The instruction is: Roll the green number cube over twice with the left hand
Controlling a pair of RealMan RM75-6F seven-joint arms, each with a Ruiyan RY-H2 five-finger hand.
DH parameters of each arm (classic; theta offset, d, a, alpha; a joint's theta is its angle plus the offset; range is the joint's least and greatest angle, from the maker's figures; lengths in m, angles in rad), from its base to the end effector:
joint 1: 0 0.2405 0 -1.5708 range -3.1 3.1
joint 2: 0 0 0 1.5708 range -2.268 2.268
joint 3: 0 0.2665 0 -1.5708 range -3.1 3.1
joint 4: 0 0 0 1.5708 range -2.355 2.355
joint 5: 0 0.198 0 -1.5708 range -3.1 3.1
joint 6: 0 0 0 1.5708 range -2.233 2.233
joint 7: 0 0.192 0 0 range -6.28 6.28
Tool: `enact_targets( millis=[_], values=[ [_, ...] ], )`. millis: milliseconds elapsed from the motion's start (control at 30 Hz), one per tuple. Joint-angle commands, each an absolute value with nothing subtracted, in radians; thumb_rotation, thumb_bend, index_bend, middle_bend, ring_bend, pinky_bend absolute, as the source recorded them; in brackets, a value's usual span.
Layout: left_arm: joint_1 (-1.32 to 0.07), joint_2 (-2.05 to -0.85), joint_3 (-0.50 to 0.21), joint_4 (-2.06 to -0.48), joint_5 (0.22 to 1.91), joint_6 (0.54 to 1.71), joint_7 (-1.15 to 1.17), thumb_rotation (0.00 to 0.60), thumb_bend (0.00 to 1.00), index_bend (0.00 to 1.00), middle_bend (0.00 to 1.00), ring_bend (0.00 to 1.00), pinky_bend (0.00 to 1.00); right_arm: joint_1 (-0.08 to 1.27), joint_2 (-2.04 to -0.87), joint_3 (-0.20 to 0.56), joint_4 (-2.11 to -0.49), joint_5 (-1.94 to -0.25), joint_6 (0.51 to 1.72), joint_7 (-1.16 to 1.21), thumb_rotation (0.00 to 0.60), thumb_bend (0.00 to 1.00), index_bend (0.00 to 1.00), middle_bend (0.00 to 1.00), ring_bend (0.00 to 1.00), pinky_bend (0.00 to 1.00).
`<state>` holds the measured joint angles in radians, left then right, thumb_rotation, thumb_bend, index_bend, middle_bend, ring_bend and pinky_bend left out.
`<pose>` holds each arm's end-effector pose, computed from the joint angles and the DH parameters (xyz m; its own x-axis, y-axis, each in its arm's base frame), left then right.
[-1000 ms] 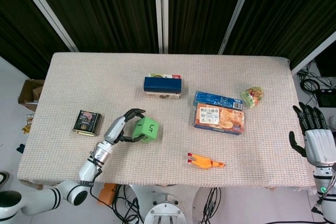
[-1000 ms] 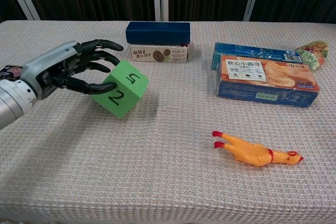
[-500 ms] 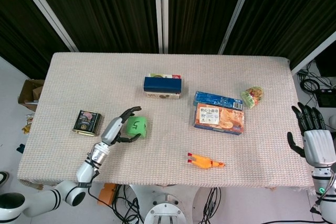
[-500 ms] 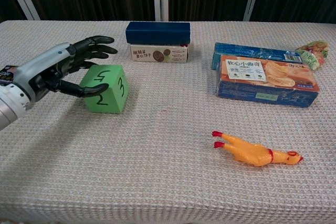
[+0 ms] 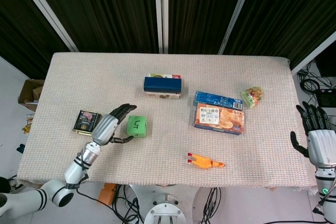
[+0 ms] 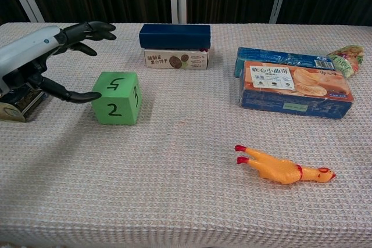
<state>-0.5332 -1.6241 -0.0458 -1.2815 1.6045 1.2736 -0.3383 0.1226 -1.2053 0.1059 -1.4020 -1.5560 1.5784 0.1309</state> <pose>-0.1767 0.3302 -0.0137 0.0347 0.2619 0.9645 0.8883 -0.4503 0.0903 -0.3154 -0.2518 0.1880 0.3733 0.1619 0.9135 -0.9155 -0.0951 0.3910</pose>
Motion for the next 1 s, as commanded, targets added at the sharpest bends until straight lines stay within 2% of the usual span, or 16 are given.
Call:
enact_targets(
  millis=[33,200,333,533,1000],
  values=[
    [-0.557,-1.465,-0.069,-1.649,1.459,1.131,0.260,0.600,0.09,0.09,0.11,0.04,0.18,0.129,-1.211,0.107,-1.404,-1.561,1.575,0.127,0.600,0.40,0.00,0.00,0.00,0.00],
    [-0.597,-1.473,-0.104,-1.744,1.301,1.050,0.467,0.600,0.09,0.09,0.11,0.04,0.18,0.135,-1.204,0.109,-1.420,-1.573,1.578,0.111,0.600,0.40,0.00,0.00,0.00,0.00],
    [-0.624,-1.503,-0.140,-1.765,1.190,1.031,0.530,0.600,0.08,0.09,0.11,0.04,0.18,0.134,-1.194,0.111,-1.424,-1.566,1.574,0.113,0.600,0.40,0.00,0.00,0.00,0.00],
    [-0.675,-1.517,-0.158,-1.774,1.081,1.012,0.642,0.600,0.08,0.09,0.13,0.04,0.18,0.136,-1.191,0.106,-1.420,-1.570,1.568,0.121,0.600,0.41,0.00,0.00,0.00,0.00],
    [-0.749,-1.499,-0.167,-1.796,0.930,1.004,0.703,0.600,0.23,0.09,0.25,0.04,0.18,0.144,-1.198,0.100,-1.399,-1.562,1.539,0.126,0.600,0.42,0.00,0.00,0.00,0.00]
  ],
)
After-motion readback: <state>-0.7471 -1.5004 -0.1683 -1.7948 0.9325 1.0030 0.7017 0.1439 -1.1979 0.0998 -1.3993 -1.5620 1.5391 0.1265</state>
